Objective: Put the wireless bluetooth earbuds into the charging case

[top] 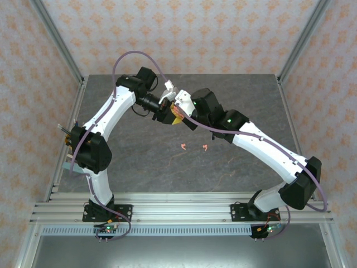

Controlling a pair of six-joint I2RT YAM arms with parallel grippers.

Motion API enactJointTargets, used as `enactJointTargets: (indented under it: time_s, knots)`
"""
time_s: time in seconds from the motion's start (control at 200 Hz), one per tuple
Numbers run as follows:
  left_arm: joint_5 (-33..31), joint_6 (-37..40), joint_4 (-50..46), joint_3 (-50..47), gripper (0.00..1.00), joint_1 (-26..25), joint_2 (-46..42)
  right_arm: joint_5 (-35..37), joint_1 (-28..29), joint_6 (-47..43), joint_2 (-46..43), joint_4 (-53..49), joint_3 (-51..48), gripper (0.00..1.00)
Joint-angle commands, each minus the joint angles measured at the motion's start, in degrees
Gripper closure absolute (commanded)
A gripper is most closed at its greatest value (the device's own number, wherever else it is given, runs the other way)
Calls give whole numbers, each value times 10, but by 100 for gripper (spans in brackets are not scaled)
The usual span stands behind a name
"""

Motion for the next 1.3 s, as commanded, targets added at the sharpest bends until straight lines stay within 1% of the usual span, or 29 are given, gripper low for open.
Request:
enactJointTargets:
  time_s: [0.0,0.08,0.135,0.21,0.25,0.345,0.41,0.565,0.621,0.661,0.736,0.766,0.836,0.971,1.036,1.141,1.296]
  knots:
    - [-3,4,-21,15,60,-3,8,6,3,4,-1,-5,22,100]
    - [-2,4,-23,16,63,-3,8,6,3,4,-1,-5,22,100]
    - [-2,5,-26,18,69,-3,8,6,2,4,-2,-5,23,100]
    - [-2,7,-31,19,71,-3,8,7,3,4,-2,-5,23,100]
    - [-2,8,-32,20,75,-3,7,8,3,4,-2,-5,22,100]
    - [-2,8,-33,20,88,-3,8,13,3,7,-1,-4,24,100]
    - [-3,8,-33,18,92,-3,7,20,3,11,-2,-3,26,100]
    - [-4,7,-30,11,92,-3,8,46,3,30,-1,-3,39,100]
    - [-4,4,-27,8,93,-3,8,64,3,43,1,-5,46,95]
    - [-6,3,-25,6,93,-3,8,77,3,49,4,-10,52,89]
    - [-12,-2,-19,2,93,-3,4,98,3,61,7,-18,63,69]
    - [-16,-3,-14,-1,93,-3,2,106,2,66,7,-19,66,65]
    - [-25,-15,3,-8,95,-2,-6,117,0,82,1,-17,67,59]
    - [-47,-37,56,-37,95,-2,-30,109,-22,130,-33,9,47,51]
    - [-63,-56,97,-58,99,-2,-48,105,-40,160,-48,17,39,48]
    - [-97,-100,184,-102,100,-2,-83,100,-76,219,-64,17,29,46]
    - [-178,-183,337,-181,100,-5,-133,110,-120,305,-73,11,10,44]
